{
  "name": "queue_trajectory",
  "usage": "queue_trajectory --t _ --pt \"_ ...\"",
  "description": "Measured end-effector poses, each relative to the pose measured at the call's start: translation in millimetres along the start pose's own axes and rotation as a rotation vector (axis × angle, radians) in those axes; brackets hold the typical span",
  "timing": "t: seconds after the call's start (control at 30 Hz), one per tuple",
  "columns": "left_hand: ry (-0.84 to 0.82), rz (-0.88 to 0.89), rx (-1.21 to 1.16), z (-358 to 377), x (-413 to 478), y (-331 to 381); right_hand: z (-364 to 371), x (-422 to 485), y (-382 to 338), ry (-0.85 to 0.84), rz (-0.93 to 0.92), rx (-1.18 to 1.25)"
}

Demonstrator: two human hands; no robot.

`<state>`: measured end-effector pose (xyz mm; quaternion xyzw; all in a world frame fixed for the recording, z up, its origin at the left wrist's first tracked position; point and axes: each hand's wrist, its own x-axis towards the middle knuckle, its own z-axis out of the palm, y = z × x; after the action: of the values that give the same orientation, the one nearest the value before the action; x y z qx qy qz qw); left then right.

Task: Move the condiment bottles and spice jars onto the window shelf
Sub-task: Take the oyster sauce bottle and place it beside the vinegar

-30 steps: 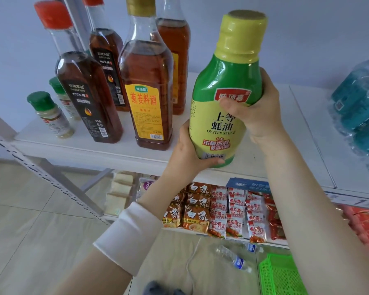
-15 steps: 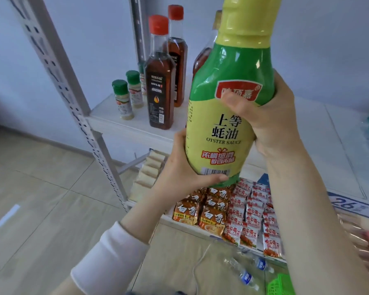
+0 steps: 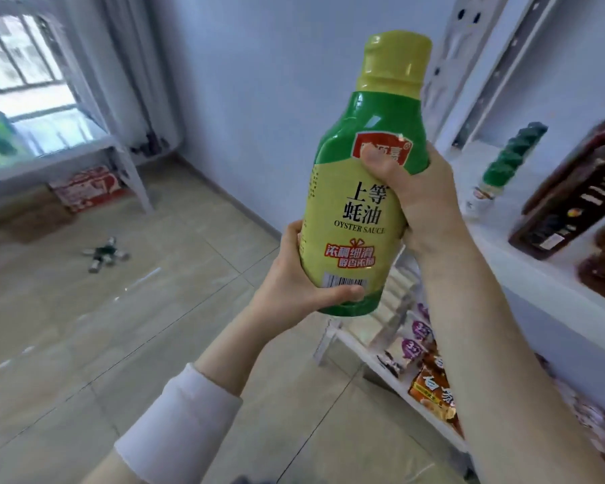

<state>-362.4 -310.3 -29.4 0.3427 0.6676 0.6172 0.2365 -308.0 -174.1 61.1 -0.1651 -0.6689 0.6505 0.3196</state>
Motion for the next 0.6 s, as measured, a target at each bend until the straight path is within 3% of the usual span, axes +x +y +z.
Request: queue_trajectory --t 0.37,0.6 --pt "0.284 -0.223 -0.116 -188 -12 -86 219 66 104 -0.284 0.291 0.051" --pt "0.425 -0.285 -0.108 -285 48 -120 323 154 153 -0.432 0.367 0.104"
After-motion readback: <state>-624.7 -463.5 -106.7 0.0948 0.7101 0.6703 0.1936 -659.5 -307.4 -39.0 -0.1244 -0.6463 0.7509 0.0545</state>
